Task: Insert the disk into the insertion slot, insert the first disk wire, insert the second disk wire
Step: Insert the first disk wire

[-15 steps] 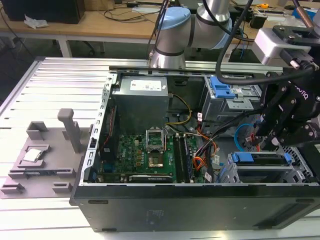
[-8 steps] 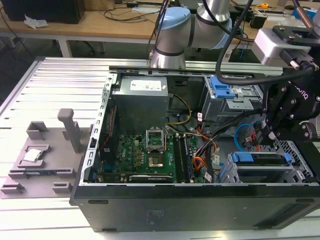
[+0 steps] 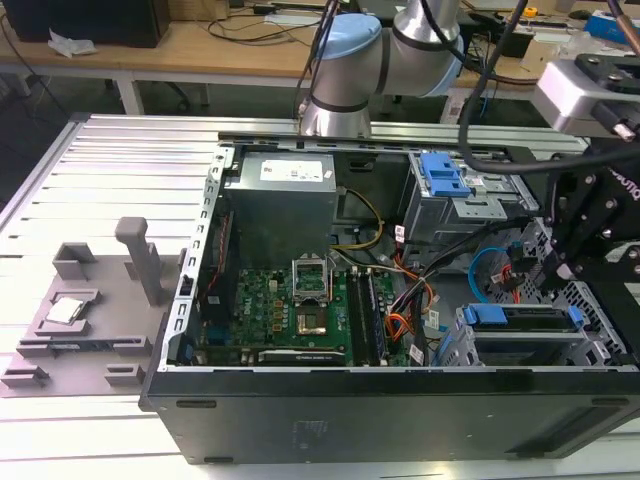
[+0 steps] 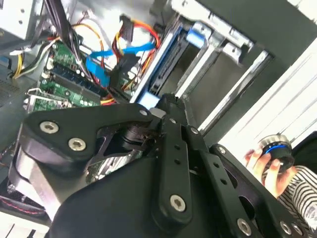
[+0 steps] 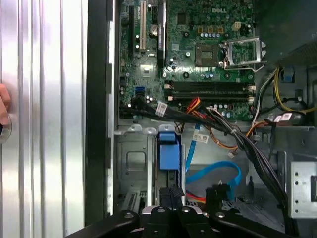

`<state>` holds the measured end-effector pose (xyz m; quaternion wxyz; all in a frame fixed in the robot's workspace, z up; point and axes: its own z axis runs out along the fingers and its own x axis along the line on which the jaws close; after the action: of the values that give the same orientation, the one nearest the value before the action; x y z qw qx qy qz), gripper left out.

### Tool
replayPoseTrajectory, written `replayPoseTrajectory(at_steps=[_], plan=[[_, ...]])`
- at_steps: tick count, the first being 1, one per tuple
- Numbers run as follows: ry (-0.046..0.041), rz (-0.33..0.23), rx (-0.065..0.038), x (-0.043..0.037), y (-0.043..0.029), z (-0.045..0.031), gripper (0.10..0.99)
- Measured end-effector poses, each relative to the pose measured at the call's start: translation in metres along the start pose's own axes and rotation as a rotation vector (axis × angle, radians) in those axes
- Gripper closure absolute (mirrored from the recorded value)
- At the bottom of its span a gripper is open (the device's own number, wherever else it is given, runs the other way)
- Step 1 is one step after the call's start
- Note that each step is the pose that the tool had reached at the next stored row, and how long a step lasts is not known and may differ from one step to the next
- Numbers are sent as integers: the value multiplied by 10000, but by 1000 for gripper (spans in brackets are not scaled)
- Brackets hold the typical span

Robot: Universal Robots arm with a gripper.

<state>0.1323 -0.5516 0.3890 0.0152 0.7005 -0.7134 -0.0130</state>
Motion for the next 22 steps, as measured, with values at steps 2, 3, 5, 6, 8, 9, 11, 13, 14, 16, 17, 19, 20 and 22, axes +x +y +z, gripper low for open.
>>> replayPoseTrajectory(at_steps=[2, 3, 5, 6, 8, 9, 11, 13, 14, 16, 17, 19, 20, 22], plan=[[5, -2, 0, -84, -77, 5, 980], [9, -1, 0, -114, -87, 8, 980], [17, 0, -2, -230, -132, 32, 980], [20, 0, -2, -259, -142, 39, 980], [19, 0, -3, -335, -157, 62, 980], [21, 0, -3, -362, -160, 73, 980], [21, 1, -3, -412, -163, 109, 980], [23, 0, -3, -416, -164, 114, 980], [22, 0, -3, -416, -164, 114, 980], [23, 0, -3, -416, -165, 114, 918], [24, 0, -3, -416, -164, 114, 851], [23, 0, -3, -417, -165, 119, 784], [25, -1, -3, -418, -164, 133, 784], [60, 4, -2, -422, -158, 178, 784]])
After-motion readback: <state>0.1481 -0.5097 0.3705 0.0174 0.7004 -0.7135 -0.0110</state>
